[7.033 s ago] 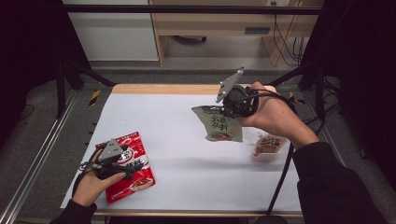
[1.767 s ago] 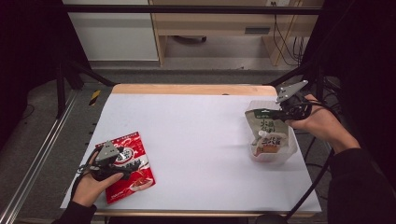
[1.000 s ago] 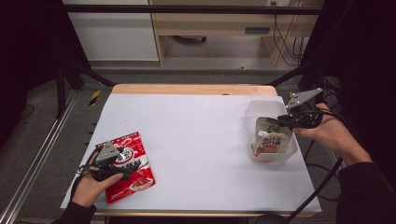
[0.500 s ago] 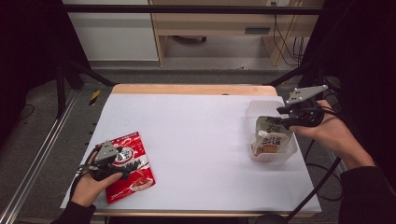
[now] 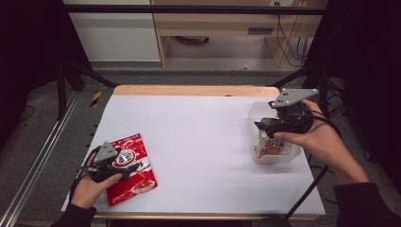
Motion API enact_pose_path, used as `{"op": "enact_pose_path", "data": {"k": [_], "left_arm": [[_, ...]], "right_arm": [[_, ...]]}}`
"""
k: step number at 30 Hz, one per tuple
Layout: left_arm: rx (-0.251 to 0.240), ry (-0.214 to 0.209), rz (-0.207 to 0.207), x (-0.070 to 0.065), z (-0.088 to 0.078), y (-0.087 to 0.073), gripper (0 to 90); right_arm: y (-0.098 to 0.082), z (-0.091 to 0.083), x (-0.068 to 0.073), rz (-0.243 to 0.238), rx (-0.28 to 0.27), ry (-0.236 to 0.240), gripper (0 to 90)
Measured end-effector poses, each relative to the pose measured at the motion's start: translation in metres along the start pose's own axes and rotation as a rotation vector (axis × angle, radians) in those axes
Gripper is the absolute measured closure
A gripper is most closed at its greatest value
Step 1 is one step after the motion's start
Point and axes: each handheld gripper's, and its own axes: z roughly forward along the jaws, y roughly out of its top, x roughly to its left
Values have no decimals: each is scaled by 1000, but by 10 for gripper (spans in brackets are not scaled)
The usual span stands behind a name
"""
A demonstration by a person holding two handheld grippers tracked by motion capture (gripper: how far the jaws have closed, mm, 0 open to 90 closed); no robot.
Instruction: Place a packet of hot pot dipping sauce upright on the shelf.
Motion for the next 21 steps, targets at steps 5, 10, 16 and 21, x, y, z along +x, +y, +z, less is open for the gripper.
{"op": "enact_pose_path", "data": {"k": [5, 10, 16, 21], "left_arm": [[0, 3, 1, 1, 0, 0, 76], [3, 11, -3, 2, 0, 0, 74], [-1, 11, -18, 4, 0, -1, 68], [-3, 9, -20, 4, 1, -1, 65]], "right_arm": [[15, -2, 22, -19, -39, -13, 210], [26, 5, 51, -27, -65, -2, 149], [30, 20, 84, -32, -59, 8, 116], [24, 37, 105, -55, -43, 24, 117]]}}
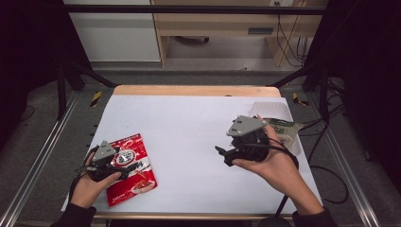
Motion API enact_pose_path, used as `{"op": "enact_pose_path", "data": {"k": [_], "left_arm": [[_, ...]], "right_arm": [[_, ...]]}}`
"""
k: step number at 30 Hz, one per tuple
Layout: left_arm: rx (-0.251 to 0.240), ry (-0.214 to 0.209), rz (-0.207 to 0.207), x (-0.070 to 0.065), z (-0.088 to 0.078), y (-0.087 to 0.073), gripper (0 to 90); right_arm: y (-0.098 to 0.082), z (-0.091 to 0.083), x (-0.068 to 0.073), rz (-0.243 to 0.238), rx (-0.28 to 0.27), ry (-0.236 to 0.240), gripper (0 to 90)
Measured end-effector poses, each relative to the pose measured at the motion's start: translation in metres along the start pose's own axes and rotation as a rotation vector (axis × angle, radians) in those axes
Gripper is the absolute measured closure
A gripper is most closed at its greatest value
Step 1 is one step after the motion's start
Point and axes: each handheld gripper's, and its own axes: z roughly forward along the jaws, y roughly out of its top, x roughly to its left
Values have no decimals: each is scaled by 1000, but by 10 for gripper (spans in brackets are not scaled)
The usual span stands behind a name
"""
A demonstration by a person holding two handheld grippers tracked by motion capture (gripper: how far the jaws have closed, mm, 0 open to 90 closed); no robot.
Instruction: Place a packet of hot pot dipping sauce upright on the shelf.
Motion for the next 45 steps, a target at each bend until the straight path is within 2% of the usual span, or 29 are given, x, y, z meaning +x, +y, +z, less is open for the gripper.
{"op": "enact_pose_path", "data": {"k": [2, 4, 10, 14, 16, 22, 28, 31, 37, 39, 41, 42, 45], "left_arm": [[5, 0, 6, -1, 1, 0, 64], [4, -2, 12, -2, 1, 0, 64], [1, 5, 17, -2, 1, 0, 58], [-1, 14, 16, 0, 0, 0, 58], [-2, 21, 19, 1, -1, 0, 58], [-3, 48, 19, 4, -3, 0, 61], [-7, 78, 6, 11, -4, -1, 67], [0, 99, 5, 16, -5, -2, 68], [1, 124, -6, 24, -9, -5, 69], [-4, 141, 10, 28, -10, -6, 69], [2, 163, 17, 33, -11, -8, 68], [1, 166, -2, 38, -12, -10, 67], [4, 175, -20, 46, -13, -13, 66]], "right_arm": [[-2, 9, 6, -16, 24, 6, 122], [-5, 18, 10, -12, 41, 4, 122], [-14, 45, 22, 38, 50, 12, 124], [-22, 62, 32, 70, 51, 35, 127], [-27, 71, 36, 69, 59, 30, 127], [-47, 94, 42, 109, 86, 16, 134], [-66, 105, 43, 191, 47, -2, 131], [-73, 110, 42, 215, 43, -16, 138], [-84, 116, 46, 228, 28, -22, 147], [-87, 118, 51, 262, 1, -14, 147], [-89, 120, 55, 259, -7, -26, 146], [-89, 121, 57, 254, -6, -32, 146], [-90, 123, 63, 212, 7, -51, 147]]}}
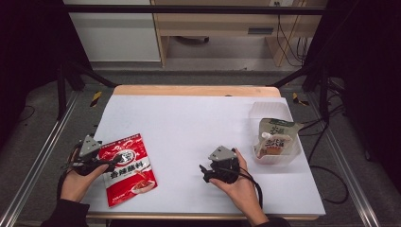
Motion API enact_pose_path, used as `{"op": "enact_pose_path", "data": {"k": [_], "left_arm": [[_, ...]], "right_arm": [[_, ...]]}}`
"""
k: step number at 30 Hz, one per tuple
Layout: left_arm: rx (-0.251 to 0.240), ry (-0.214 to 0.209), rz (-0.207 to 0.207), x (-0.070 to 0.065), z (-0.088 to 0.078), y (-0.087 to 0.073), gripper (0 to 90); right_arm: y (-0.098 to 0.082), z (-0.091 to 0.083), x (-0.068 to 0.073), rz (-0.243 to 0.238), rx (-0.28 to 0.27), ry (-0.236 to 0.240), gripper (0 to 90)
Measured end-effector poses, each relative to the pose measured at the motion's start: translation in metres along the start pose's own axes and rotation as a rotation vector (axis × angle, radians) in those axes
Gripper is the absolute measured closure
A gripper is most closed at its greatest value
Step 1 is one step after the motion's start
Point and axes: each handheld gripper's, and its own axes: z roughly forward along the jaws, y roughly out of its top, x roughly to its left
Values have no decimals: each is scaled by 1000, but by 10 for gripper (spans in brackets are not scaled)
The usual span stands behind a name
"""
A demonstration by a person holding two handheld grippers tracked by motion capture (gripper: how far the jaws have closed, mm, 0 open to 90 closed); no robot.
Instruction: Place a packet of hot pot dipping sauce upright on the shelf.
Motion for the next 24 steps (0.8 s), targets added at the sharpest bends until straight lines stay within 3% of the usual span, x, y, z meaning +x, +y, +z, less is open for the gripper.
{"op": "enact_pose_path", "data": {"k": [6, 11, 15, 24], "left_arm": [[29, 31, -26, 20, 4, -7, 69], [44, 33, -49, 30, 9, -13, 73], [48, 21, -59, 37, 13, -16, 77], [76, 4, -70, 42, 19, -21, 82]], "right_arm": [[-6, -4, 7, -72, 22, -45, 155], [-7, -5, 4, -71, 26, -65, 157], [-8, -2, 6, -98, 38, -72, 170], [-9, -1, 7, -106, 58, -78, 165]]}}
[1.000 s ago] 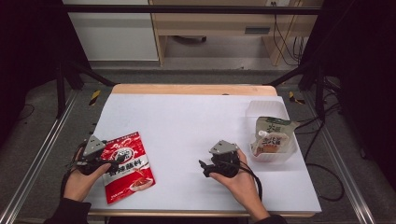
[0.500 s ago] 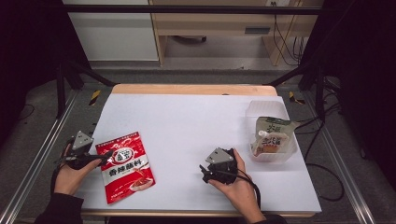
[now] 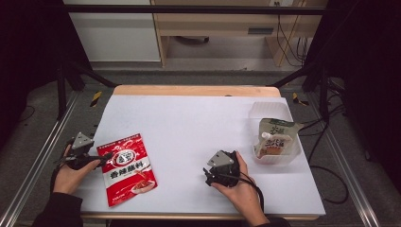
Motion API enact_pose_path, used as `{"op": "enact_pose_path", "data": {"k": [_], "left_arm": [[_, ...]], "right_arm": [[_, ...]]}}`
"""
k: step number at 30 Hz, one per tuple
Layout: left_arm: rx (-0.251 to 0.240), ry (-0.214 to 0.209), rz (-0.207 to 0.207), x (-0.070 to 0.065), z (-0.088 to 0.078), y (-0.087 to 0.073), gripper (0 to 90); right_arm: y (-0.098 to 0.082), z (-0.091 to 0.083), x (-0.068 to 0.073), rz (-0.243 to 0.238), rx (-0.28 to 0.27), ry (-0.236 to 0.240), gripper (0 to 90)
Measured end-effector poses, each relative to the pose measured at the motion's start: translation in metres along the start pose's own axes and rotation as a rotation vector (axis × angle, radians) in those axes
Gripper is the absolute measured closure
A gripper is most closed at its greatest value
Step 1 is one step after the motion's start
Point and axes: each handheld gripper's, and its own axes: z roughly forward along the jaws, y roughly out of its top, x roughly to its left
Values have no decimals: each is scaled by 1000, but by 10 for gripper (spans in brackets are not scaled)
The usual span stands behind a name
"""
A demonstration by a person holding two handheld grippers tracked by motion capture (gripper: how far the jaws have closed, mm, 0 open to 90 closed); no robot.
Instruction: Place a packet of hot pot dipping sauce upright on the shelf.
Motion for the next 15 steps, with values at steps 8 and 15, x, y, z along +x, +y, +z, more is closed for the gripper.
{"op": "enact_pose_path", "data": {"k": [8, 15], "left_arm": [[24, -20, -16, 3, 3, -3, 86], [39, -28, -11, 1, 6, -3, 98]], "right_arm": [[0, 2, 2, -17, 10, 7, 163], [0, 2, 3, -17, 18, 8, 161]]}}
